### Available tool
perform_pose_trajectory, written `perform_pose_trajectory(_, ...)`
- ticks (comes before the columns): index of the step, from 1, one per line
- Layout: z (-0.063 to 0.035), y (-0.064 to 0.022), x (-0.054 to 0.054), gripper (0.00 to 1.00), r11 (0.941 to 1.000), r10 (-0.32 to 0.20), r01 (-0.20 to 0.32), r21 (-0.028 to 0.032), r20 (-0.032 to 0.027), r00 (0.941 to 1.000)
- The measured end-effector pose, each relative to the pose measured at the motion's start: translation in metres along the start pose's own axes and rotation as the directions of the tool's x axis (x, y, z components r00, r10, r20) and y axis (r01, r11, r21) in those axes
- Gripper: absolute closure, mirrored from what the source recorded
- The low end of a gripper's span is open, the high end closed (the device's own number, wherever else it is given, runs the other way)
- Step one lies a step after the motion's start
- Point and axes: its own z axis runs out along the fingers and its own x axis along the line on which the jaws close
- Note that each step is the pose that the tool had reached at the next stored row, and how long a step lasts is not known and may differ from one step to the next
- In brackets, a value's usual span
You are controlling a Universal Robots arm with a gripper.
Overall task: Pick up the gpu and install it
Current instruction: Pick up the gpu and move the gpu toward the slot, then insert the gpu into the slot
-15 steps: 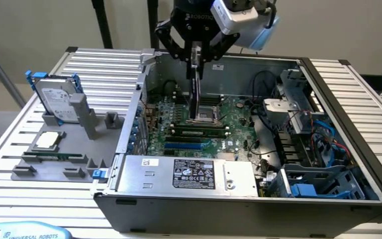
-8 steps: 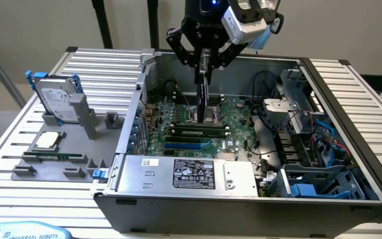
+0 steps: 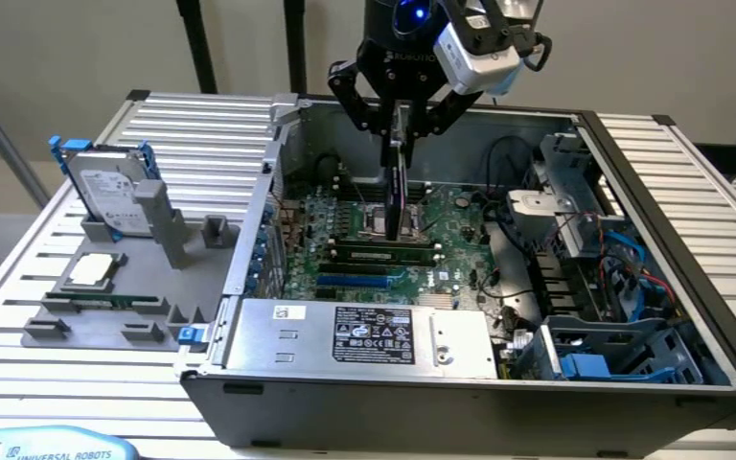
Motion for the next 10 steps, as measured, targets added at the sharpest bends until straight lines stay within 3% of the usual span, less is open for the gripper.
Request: perform_pose_trajectory(10, 0.0, 0.0, 0.0, 0.73, 1.0, 0.0, 0.0, -0.0001, 0.0001, 1.0)
